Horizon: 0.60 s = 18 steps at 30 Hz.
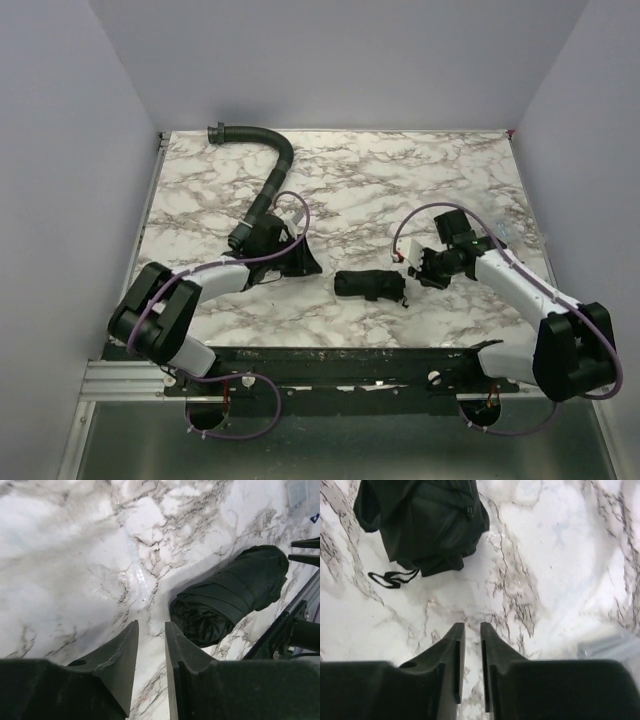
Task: Put away the umbrella
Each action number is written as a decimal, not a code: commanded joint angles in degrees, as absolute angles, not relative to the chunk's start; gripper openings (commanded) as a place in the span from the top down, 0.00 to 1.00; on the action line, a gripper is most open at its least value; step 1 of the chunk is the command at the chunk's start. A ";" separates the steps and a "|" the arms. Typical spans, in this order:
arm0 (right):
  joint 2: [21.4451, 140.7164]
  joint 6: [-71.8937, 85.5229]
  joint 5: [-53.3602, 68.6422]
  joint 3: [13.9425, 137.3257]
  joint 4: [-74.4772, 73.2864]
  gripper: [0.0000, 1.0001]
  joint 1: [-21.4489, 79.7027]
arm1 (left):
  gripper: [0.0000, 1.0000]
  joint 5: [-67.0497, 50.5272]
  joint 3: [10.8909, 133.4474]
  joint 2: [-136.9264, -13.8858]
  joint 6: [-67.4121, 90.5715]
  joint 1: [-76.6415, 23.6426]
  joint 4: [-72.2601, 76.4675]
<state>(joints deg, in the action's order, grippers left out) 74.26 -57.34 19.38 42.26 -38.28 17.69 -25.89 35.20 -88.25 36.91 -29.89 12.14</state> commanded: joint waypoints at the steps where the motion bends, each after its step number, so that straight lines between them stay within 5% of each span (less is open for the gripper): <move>1: 68.02 -58.36 19.76 43.67 -44.62 0.68 16.26 | 0.68 -19.66 36.46 -76.58 31.70 -28.83 5.48; 5: 65.97 -55.52 26.86 49.40 -48.51 0.42 16.26 | 0.64 -16.97 35.92 -64.75 28.50 -28.83 3.16; 7: 66.65 -53.76 34.61 53.45 -51.10 0.26 16.26 | 0.54 -16.25 34.71 -57.06 26.09 -28.74 3.11; 10: 69.57 -54.32 50.59 58.44 -55.89 0.00 17.00 | 0.05 -14.21 31.07 -43.42 24.90 -28.21 5.64; 14: 73.44 -49.14 55.06 61.68 -52.63 0.00 21.92 | 0.02 -14.60 29.78 -29.03 23.45 -26.04 4.90; 18: 76.37 -39.47 43.11 62.45 -43.98 0.00 26.08 | 0.02 -14.40 39.11 -24.78 10.92 -25.74 -12.52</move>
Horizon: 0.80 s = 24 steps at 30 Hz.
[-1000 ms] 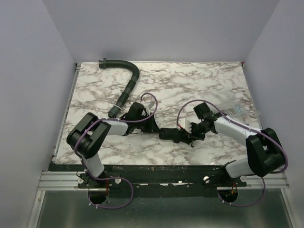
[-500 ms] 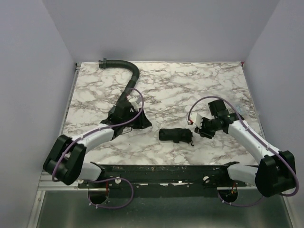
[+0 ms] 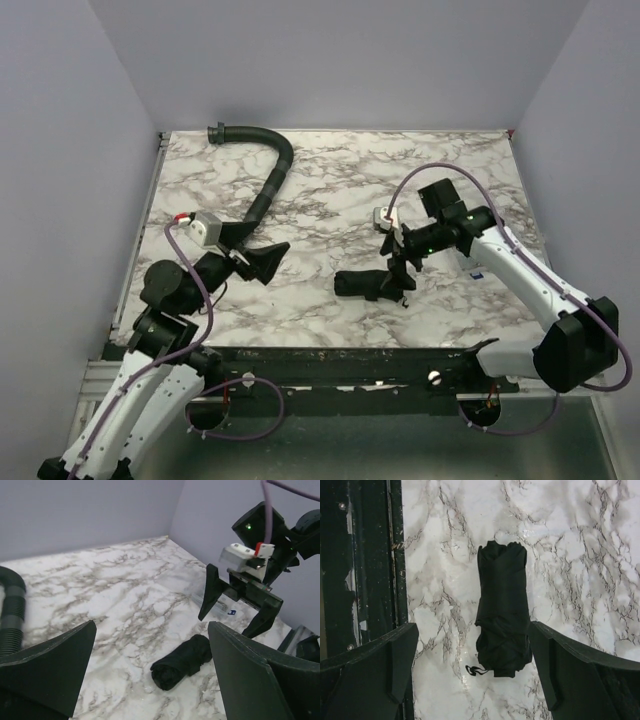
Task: Put away the umbrella
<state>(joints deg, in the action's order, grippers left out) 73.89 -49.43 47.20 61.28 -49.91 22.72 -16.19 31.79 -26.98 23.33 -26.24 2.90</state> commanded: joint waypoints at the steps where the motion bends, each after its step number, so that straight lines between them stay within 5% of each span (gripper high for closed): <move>1: 76.98 -37.76 39.89 62.07 -42.02 0.00 27.20 | 0.02 -13.82 40.77 -24.56 7.06 -25.68 -16.71; 11: 84.97 -33.16 21.85 59.76 -34.57 0.00 35.88 | 0.02 -9.65 29.96 -14.65 -1.64 -25.62 -16.78; 24: 91.80 -32.28 16.94 56.56 -31.17 0.00 40.16 | 0.02 -6.62 29.27 -13.41 -2.88 -25.64 -16.35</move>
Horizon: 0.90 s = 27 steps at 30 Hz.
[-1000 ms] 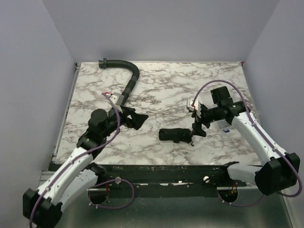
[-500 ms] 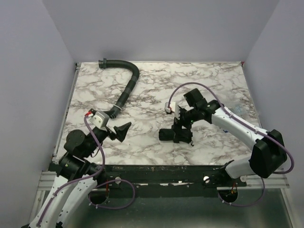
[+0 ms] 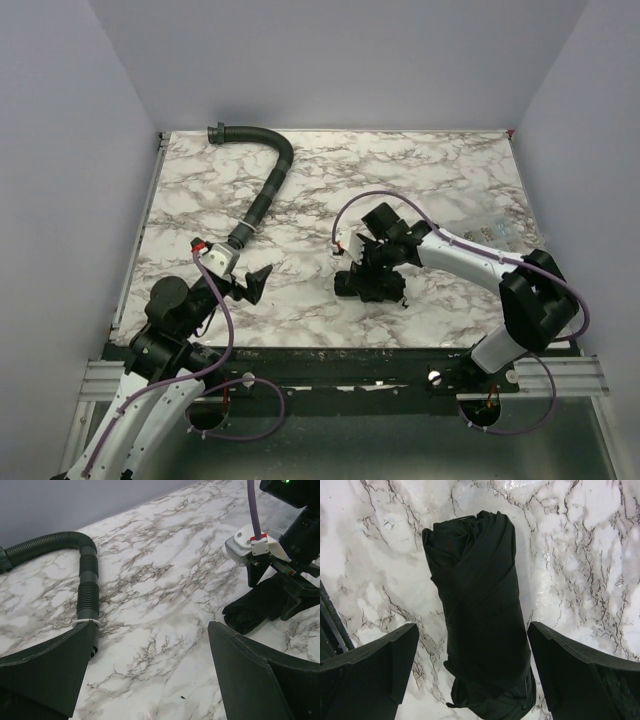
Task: Put away the umbrella
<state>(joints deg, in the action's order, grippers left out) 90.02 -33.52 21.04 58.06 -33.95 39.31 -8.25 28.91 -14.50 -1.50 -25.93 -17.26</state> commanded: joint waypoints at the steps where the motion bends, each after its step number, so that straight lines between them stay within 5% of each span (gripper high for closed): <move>1: 92.05 -32.13 16.06 56.30 -30.67 0.00 40.24 | 0.02 -6.55 29.22 -13.14 -2.90 -25.67 -16.37; 11: 94.28 -30.31 13.11 55.59 -28.46 0.28 40.29 | 0.02 -6.46 28.99 -12.15 -3.17 -25.66 -16.00; 20: 98.79 -15.36 18.40 65.28 -27.99 0.67 36.51 | 0.02 -5.86 28.89 -11.92 -3.25 -25.66 -16.11; 27: 106.78 10.85 22.93 77.00 -23.34 0.73 27.68 | 0.02 -4.95 28.52 -11.95 -3.69 -25.66 -15.95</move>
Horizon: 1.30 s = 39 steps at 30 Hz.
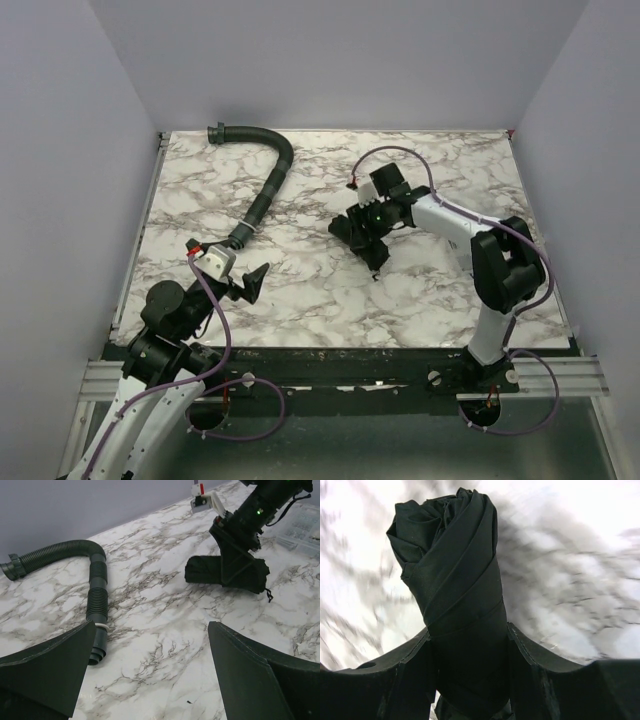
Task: Put away the umbrella
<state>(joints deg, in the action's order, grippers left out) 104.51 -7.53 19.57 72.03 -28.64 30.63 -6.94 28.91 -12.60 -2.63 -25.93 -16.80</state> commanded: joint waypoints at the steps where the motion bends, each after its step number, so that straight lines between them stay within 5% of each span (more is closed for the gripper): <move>1: 107.16 14.89 22.13 77.16 -21.74 0.72 27.23 | 0.02 -4.87 28.43 -11.96 -3.78 -25.66 -15.88; 6: 109.38 30.42 15.40 80.55 -18.55 0.65 26.83 | 0.02 -4.42 28.13 -12.17 -4.29 -25.66 -15.66; 14: 114.41 34.74 12.01 80.53 -17.56 0.56 25.06 | 0.02 -3.96 27.69 -12.72 -4.66 -25.58 -15.31; 19: 112.55 30.33 15.89 80.17 -16.27 0.16 25.05 | 0.02 -3.87 27.69 -12.42 -4.68 -25.58 -15.38; 22: 107.14 27.35 13.54 78.27 -15.96 0.00 25.04 | 0.02 -4.21 27.85 -12.17 -4.58 -25.58 -15.48; 27: 94.37 14.69 10.76 70.98 -14.28 0.00 24.36 | 0.02 -4.11 28.45 -11.98 -2.52 -25.58 -15.86; 33: 74.80 8.94 25.77 58.91 -12.25 0.00 13.02 | 0.02 -6.92 31.85 -16.97 4.48 -23.64 -17.97; 39: 58.01 11.35 22.80 52.05 -11.14 0.00 5.79 | 0.02 -21.72 34.81 -26.91 17.29 -10.44 -16.09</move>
